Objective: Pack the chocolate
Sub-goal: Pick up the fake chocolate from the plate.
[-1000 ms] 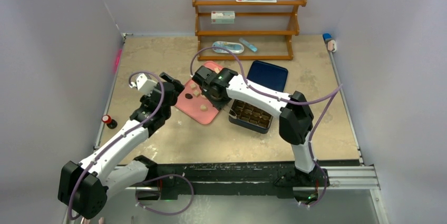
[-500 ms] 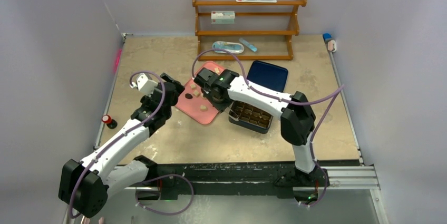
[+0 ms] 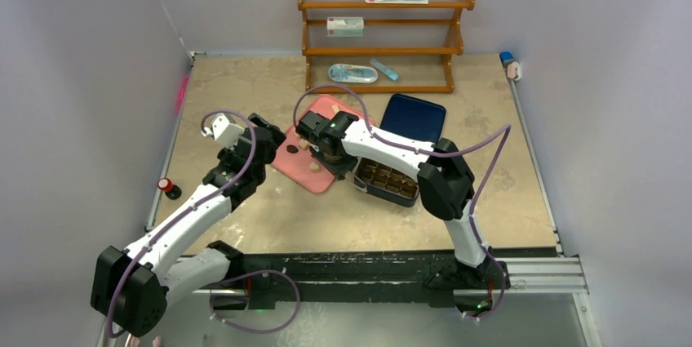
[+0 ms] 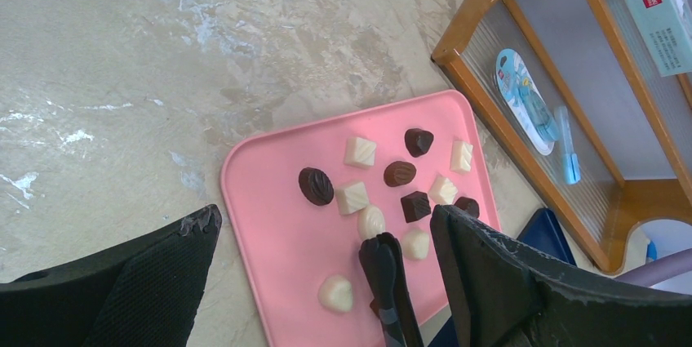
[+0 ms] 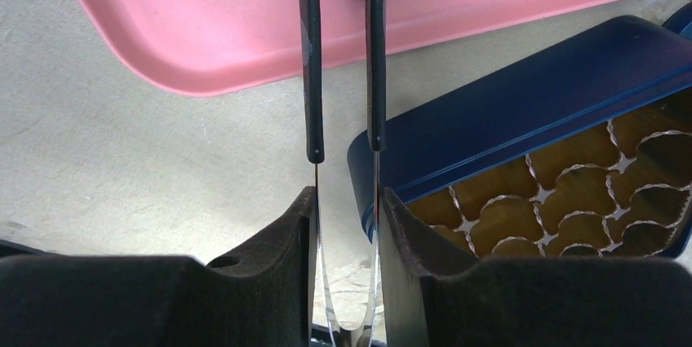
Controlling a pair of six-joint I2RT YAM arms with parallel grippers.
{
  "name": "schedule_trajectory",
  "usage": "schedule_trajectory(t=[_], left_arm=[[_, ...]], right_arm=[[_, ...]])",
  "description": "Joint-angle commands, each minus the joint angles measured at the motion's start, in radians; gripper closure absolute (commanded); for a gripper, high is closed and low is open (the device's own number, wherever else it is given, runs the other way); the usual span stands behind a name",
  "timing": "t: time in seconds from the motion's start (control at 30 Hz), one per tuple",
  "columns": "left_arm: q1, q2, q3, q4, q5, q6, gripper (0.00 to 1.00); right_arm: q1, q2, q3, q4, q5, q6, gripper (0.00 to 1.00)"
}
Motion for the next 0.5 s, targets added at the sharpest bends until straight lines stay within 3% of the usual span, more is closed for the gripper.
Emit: schedule_trajectory(t=[0.0,0.47], left_arm=[[-0.003,0.003,0.009,0.030,-0.009,-0.013,0.00],[-0.003,0.019,0.018,0.045,0.005,-0.009,0.00]], right_arm=[[-0.001,-0.008,0.042,-0.038,0.008,-0.013,0.74],[0.000,-0.020,0.024,-0.056,0.021,-0.012,0.69]])
